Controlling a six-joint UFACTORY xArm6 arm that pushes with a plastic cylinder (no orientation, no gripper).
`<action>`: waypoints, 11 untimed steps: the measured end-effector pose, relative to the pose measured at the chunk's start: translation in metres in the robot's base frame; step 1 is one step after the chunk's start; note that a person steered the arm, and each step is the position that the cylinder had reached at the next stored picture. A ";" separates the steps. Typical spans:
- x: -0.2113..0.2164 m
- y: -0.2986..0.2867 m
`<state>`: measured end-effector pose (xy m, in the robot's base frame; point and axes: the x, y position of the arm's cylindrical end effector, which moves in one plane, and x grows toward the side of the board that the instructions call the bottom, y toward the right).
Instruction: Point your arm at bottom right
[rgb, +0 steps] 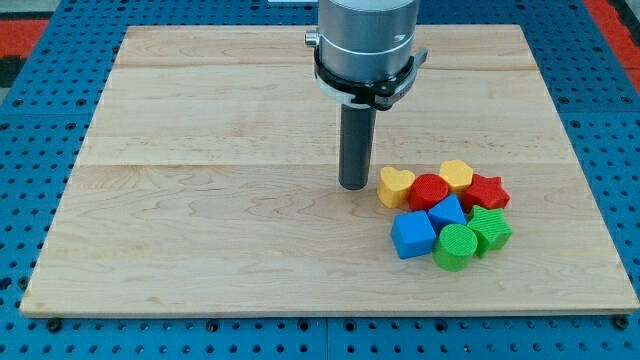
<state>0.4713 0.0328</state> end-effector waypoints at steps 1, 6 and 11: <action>0.000 0.000; -0.065 0.071; 0.082 0.156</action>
